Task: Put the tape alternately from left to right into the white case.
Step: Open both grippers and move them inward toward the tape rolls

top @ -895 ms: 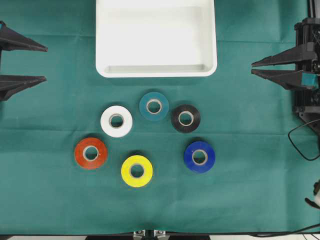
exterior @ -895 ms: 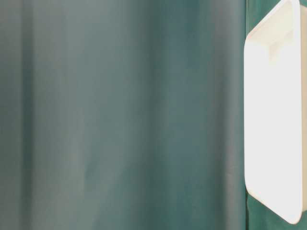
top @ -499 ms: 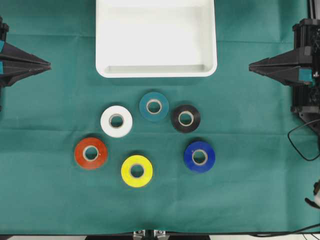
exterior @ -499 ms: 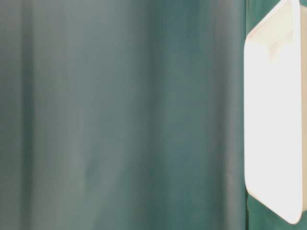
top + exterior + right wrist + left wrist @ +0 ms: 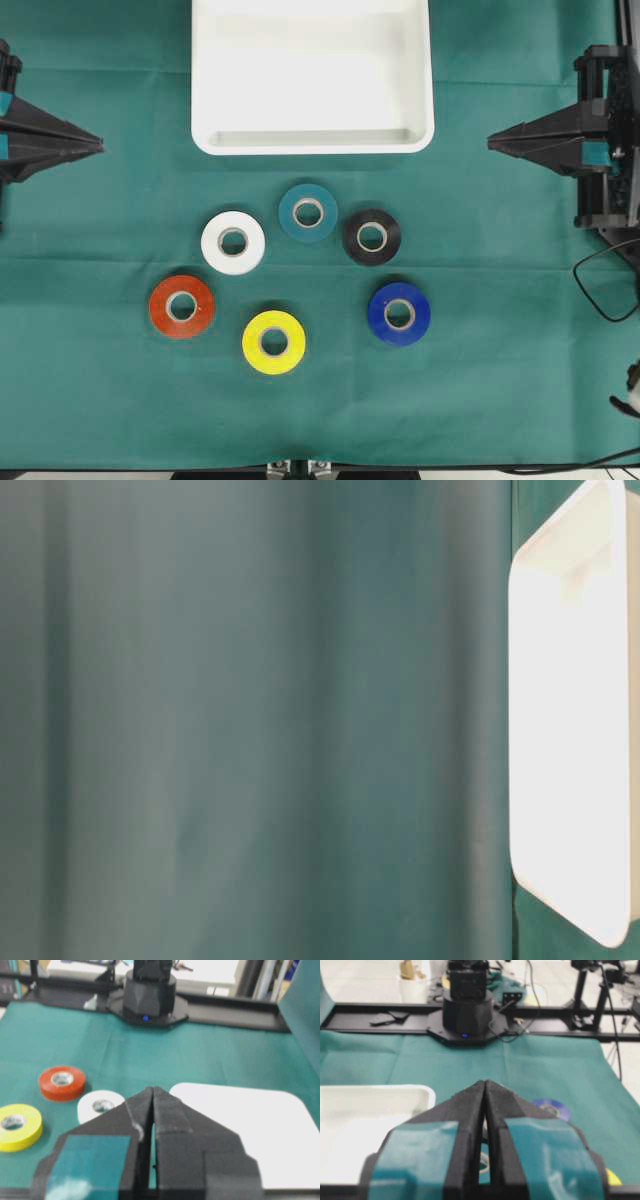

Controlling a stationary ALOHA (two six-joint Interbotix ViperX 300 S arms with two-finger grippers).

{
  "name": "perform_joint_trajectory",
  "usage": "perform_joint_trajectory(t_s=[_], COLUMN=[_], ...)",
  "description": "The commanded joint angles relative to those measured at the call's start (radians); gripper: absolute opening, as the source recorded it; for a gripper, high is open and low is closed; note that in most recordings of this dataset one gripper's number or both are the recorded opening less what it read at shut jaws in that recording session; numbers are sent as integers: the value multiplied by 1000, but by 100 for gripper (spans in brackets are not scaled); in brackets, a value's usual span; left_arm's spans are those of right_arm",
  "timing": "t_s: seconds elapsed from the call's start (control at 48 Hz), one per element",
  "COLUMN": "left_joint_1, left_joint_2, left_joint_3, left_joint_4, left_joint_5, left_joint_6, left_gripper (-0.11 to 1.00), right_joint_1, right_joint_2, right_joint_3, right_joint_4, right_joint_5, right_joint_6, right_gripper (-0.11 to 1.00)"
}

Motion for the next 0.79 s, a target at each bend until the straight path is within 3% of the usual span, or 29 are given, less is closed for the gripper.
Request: perform_joint_trajectory(t_s=[0.0,0.146,0.208,0.333,0.458,0.541,0.77], left_joint_1=[-6,-6,-6,-6,-6,-6,-6], left_joint_2=[20,29,29,29,31,31,46], left_joint_3=[-20,-20,-21,-21,-23,-25,-41], left_joint_4=[-2,-2,-2,-2,-3,-5,-6], left_joint_5=[0,5,5,5,20,26,54], left_joint_6=[0,2,-2,-5,-8,-8,-9], left_gripper=[-10,2,13,46,81,82,82], right_joint_1=[-2,-2,-2,-2,-2,-2,-3], right_joint_2=[12,21,25,25,25,25,37], right_joint_3=[-20,-25,-26,-26,-26,-26,-46], right_joint_4=[2,3,3,5,3,3,3], right_joint_5=[0,0,0,0,2,2,23], right_joint_6=[2,2,3,18,43,48,49], right_gripper=[-2,-2,4,30,68,85,84])
